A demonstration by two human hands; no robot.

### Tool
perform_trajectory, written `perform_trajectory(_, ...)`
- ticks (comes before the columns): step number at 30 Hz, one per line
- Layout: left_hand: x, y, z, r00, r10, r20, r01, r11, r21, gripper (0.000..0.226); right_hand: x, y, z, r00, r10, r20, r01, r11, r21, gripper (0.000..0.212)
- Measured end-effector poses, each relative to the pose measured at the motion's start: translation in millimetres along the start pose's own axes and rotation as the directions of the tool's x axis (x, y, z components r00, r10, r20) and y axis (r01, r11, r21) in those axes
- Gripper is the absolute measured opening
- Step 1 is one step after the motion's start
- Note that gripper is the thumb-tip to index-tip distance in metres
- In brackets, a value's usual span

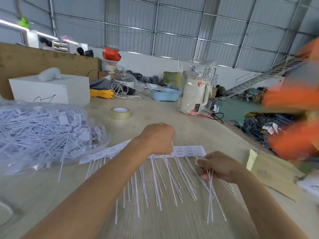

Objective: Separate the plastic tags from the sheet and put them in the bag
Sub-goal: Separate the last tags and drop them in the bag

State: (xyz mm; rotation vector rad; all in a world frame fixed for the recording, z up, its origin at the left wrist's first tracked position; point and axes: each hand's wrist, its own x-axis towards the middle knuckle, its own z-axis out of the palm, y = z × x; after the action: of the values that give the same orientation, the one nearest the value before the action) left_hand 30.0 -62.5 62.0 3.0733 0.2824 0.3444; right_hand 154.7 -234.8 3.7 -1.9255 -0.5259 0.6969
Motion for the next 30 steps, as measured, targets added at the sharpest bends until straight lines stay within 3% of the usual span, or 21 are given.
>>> perform_trajectory(4, -0.4, 4.5, -4.0, 1.000, 0.030, 0.005, -0.030, 0.999, 0.017, 0.012, -1.5, -0.5, 1.8, 1.000, -0.004, -0.031, 0.005, 1.000, 0.005, 0.013)
perform_trajectory(10, 3.3, 1.7, 12.5, 0.984, 0.107, 0.141, -0.055, 0.943, -0.328, 0.029, -2.9, -0.6, -0.5, 0.999, -0.030, -0.020, 0.029, 0.997, -0.070, 0.013)
perform_trajectory(15, 3.3, -9.4, 27.0, 0.954, 0.126, 0.274, -0.014, 0.926, -0.378, 0.046, -3.5, -4.4, 0.1, 0.976, -0.167, -0.140, 0.169, 0.986, 0.001, 0.013)
perform_trajectory(19, 3.1, -13.7, 31.2, 0.943, 0.121, 0.311, 0.043, 0.880, -0.473, 0.061, -5.4, -13.1, 29.5, 0.961, -0.276, 0.002, 0.274, 0.957, 0.090, 0.014)
perform_trajectory(21, 2.8, -15.3, 31.4, 0.944, 0.113, 0.308, 0.061, 0.862, -0.503, 0.061, -6.8, -12.6, 49.8, 0.947, -0.317, 0.056, 0.316, 0.948, 0.033, 0.025)
perform_trajectory(25, 1.6, -23.5, 26.6, 0.933, 0.103, 0.346, 0.112, 0.829, -0.549, 0.053, -3.2, -9.0, 62.6, 0.924, -0.376, 0.072, 0.380, 0.923, -0.064, 0.023)
perform_trajectory(30, -9.6, -53.5, 17.3, 0.884, 0.097, 0.457, 0.187, 0.822, -0.537, 0.040, 4.5, -2.9, 59.5, 0.947, -0.320, 0.018, 0.318, 0.946, 0.054, 0.017)
